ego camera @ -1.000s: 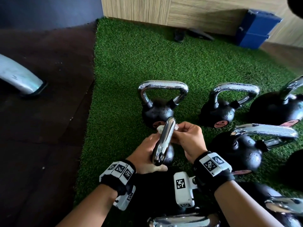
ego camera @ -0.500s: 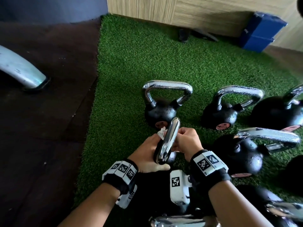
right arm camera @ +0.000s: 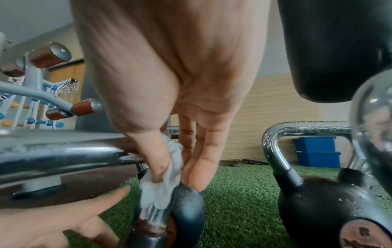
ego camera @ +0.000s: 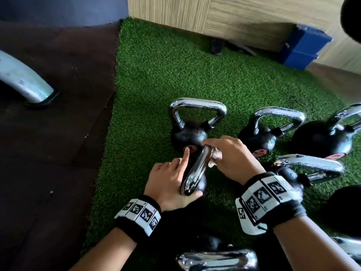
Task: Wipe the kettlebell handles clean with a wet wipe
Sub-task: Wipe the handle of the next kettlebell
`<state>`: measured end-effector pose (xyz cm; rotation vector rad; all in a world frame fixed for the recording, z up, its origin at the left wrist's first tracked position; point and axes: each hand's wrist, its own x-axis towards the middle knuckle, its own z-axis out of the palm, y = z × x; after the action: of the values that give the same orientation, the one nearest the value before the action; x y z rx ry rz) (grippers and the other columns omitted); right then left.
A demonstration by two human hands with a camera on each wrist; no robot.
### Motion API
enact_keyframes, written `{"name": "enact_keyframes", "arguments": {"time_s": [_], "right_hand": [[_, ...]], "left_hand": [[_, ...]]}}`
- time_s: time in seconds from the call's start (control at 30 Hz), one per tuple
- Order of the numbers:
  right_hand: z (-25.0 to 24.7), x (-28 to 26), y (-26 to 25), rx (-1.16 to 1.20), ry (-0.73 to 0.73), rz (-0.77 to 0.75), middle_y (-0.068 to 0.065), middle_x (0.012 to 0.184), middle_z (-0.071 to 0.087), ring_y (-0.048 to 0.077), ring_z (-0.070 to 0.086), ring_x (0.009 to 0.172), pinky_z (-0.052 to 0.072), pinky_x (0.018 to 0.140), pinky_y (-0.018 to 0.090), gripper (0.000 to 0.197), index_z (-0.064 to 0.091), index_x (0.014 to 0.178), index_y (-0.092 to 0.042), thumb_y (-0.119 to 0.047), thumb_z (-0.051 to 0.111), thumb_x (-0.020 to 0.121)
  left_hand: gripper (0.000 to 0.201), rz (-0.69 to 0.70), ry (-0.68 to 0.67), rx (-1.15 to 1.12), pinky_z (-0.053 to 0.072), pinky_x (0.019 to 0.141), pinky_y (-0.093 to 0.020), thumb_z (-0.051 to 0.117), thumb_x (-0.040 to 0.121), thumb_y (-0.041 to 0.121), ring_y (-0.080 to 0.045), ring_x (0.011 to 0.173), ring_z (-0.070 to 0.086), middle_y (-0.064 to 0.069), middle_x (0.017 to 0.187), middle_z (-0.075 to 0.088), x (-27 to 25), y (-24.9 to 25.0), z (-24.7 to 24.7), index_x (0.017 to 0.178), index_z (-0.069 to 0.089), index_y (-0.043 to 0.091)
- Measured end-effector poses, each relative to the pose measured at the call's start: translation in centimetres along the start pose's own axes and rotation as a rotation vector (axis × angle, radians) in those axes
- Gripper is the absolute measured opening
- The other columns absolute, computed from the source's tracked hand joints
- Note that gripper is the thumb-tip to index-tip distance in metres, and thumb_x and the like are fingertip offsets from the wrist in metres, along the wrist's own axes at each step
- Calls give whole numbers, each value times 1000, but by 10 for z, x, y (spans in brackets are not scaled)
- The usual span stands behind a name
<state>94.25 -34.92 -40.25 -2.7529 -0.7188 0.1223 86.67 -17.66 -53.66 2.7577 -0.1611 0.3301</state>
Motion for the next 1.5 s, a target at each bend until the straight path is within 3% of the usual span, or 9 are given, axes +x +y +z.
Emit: {"name": "enact_keyframes", "arguments": {"time_s": [0.17, 0.3, 0.43, 0.57, 0.77, 0.9, 1.13, 1.3, 1.5], "right_hand": [[-7, -27, 7, -55, 21, 93, -5, 91, 63, 22, 66, 96, 51, 83, 28, 37, 69, 120, -27, -25, 72, 83], [-8, -38, 6, 3, 15, 191, 2, 110, 72, 21, 68, 104, 50, 89, 26, 37, 69, 122, -19, -23, 72, 86], [-9, -32, 4, 8, -25, 205, -5, 89, 68, 15, 66, 85, 43, 68, 20, 14, 71, 101, -19, -20, 70, 88], [-8, -26, 5, -3, -23, 225, -15, 69, 51, 1, 48, 62, 27, 50, 5, 6, 67, 88, -21, -15, 66, 87], [-21, -26, 7, 15, -159, 197, -11, 73, 57, 8, 58, 68, 35, 51, 14, 12, 61, 78, -24, -17, 66, 88], [-29, -18, 2, -71, -235, 197, 5, 91, 71, 22, 70, 82, 61, 69, 33, 14, 71, 97, -11, -10, 62, 87], [-67, 8, 14, -176, -502, 59, 4, 120, 69, 22, 64, 112, 53, 91, 29, 38, 66, 128, -22, -31, 62, 92], [-116, 48, 25, -83, -214, 81, -2, 94, 62, 15, 60, 84, 44, 69, 24, 36, 58, 124, -22, -31, 69, 90], [-147, 80, 8, 75, -4, 10, -11, 88, 57, 6, 54, 78, 41, 62, 17, 15, 62, 100, -18, -21, 71, 89]], "left_hand": [[88, -161, -102, -248, 52, 92, -29, 62, 60, 78, -1, 107, 65, 26, 123, 63, 4, -9, -14, 141, 43, 52], [37, -183, -220, -415, 55, 73, -25, 78, 64, 59, -3, 80, 71, 17, 79, 74, 20, -18, -25, 88, 74, 31], [28, -198, -310, -456, 56, 78, -28, 82, 69, 53, -2, 77, 70, 17, 75, 74, 27, -23, -26, 81, 76, 29], [30, -189, -353, -447, 57, 83, -30, 80, 68, 59, 2, 81, 69, 22, 78, 74, 30, -27, -27, 83, 76, 33], [25, -137, -409, -492, 57, 76, -25, 83, 71, 52, 11, 75, 68, 26, 77, 73, 32, -31, -32, 86, 75, 35], [28, -152, -454, -515, 53, 74, -17, 84, 71, 53, 11, 78, 67, 27, 82, 73, 32, -32, -34, 90, 74, 36], [54, -103, -714, -470, 47, 70, -4, 80, 70, 24, 17, 82, 65, 38, 87, 69, 53, -47, -48, 119, 69, 44], [87, -618, -315, -588, 51, 92, -30, 91, 73, 36, -21, 110, 67, -2, 124, 70, 93, -68, -49, 145, 44, 23], [112, -742, -222, -646, 45, 108, -33, 94, 53, 60, -24, 129, 58, -2, 145, 59, 134, -54, -51, 148, 42, 33]]}}
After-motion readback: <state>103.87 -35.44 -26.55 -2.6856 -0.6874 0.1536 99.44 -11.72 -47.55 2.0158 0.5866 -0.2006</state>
